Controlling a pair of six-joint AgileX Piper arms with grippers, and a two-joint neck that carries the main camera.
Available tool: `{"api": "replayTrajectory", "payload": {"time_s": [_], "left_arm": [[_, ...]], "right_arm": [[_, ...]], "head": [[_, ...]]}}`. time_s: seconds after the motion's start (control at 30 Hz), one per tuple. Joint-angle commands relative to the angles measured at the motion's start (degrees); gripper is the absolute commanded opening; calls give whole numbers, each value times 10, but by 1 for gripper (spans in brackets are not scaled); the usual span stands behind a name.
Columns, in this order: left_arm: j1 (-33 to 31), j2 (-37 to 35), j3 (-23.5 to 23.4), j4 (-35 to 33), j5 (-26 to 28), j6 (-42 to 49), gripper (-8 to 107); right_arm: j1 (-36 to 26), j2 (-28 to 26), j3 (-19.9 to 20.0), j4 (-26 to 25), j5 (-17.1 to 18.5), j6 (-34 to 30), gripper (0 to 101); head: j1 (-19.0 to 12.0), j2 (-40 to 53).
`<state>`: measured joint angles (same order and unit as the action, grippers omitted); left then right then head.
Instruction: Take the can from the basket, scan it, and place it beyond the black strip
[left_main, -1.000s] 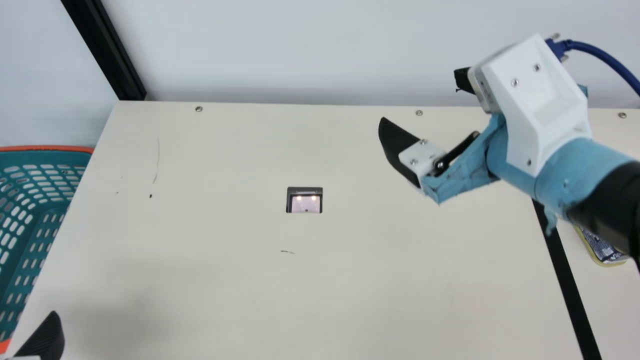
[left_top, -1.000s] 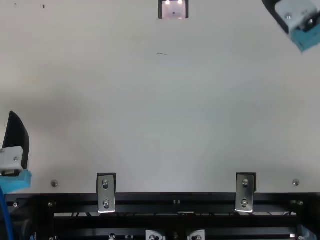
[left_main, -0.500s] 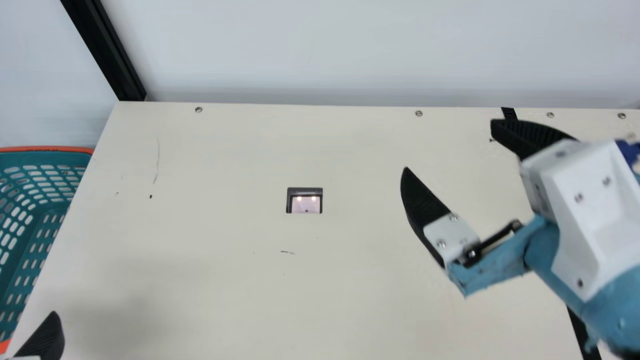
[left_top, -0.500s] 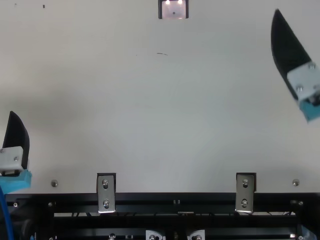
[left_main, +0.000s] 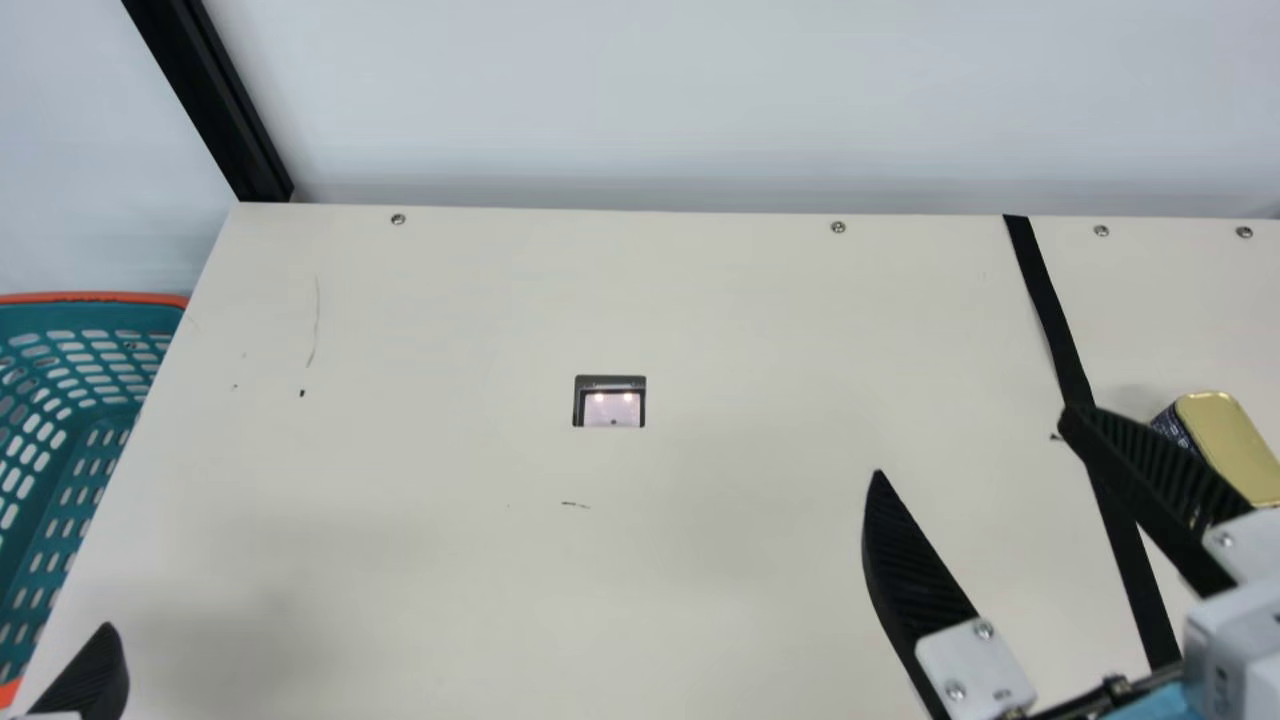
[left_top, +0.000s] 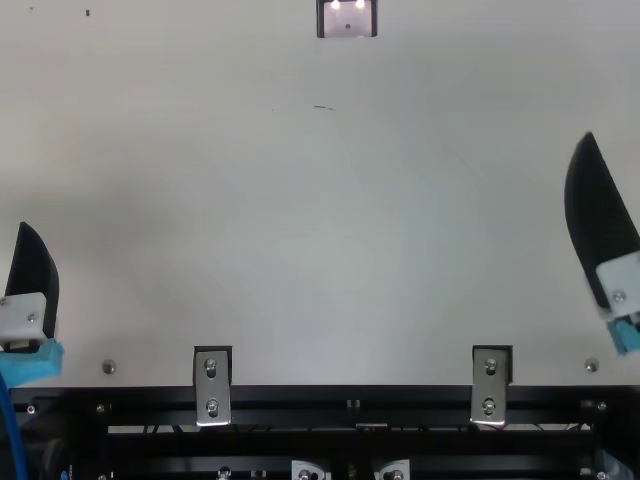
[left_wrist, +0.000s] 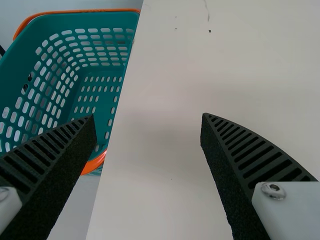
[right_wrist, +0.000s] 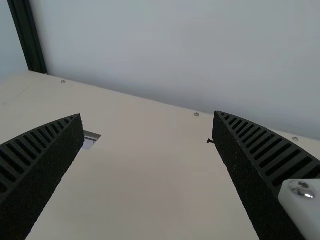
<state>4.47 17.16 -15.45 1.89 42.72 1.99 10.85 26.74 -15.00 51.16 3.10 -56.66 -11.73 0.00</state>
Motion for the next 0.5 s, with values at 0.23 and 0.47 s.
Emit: {"api": "replayTrajectory", "payload": {"time_s": [0.23,0.47], "left_arm": [[0,0,0,0,0,0,90],[0,0,0,0,0,0,90]], "right_arm": [[-64,-121,46,-44,58,126,101],[-108,-150,49,-94,109,168,101]], "head": [[-10,3],[-10,3]]}}
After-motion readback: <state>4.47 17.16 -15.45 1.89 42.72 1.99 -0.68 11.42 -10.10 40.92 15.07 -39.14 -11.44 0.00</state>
